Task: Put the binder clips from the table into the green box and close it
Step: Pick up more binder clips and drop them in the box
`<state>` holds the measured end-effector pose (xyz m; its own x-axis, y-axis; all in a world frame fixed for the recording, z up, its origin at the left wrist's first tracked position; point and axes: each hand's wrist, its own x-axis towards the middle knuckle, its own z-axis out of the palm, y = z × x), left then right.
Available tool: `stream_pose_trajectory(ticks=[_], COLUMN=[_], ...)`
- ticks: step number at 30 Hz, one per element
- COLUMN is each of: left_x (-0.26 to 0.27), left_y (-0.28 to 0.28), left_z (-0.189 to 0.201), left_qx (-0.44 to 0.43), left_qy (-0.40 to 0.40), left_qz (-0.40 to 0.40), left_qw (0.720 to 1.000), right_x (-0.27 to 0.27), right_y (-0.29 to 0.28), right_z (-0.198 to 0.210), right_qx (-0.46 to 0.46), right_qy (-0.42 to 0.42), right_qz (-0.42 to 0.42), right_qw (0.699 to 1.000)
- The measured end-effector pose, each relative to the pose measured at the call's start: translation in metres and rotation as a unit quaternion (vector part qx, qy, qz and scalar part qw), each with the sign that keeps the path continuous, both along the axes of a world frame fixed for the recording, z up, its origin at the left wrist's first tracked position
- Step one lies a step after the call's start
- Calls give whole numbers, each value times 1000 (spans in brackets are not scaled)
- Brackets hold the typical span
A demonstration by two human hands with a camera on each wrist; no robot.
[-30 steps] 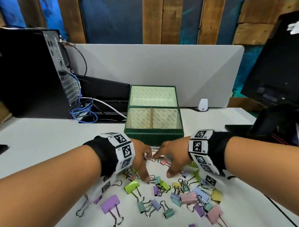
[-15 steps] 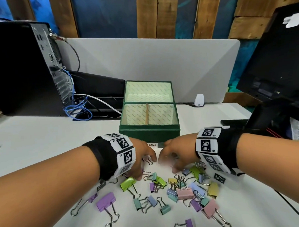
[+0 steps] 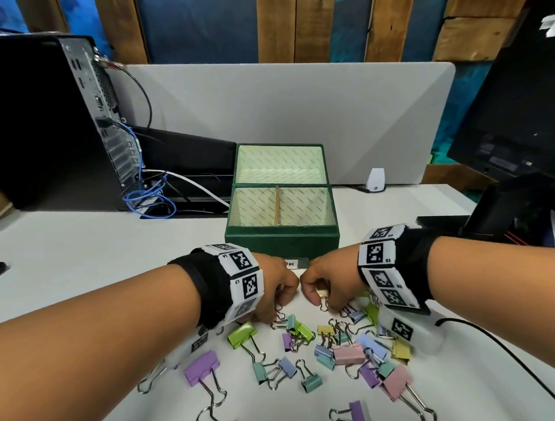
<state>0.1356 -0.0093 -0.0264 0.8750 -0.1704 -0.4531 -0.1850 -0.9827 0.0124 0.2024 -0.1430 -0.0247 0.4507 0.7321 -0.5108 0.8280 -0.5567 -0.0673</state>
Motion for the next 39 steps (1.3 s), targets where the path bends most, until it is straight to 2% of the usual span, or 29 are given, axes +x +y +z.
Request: stream_pose_trajectory(ticks=[6,19,22,26,30,32,34,39], left_x=[-1,0,1,2,-2,-2,-1,21], left_y=[-4,-5,-6,0,7,14,21,33], left_z=[0,-1,-2,-1,6,15,29,65], left_qx=[13,29,26,-10,-105,-183,-267,-449], left_qy=[-17,-1,0,3,-31,-38,-65,-163], left_qz=[-26,-16,-26,-2,65,111,158,256], left_qw=[999,999,999,1000,992,976,949,840], right_x=[3,15,16,18,19,21,24,27], right_y=[1,-8,-12,-14,-14,-17,-21,-31], right_z=[-3,-2,-3,-2,-1,1,3,7], right_qx=[21,91,85,80,66,78,95,109], right_qy=[17,4,40,37,17,12,6,27], right_qz=[-19,-34,-48,-49,-49,-62,-77,-113], right_qw=[999,995,994,995,996,995,992,987])
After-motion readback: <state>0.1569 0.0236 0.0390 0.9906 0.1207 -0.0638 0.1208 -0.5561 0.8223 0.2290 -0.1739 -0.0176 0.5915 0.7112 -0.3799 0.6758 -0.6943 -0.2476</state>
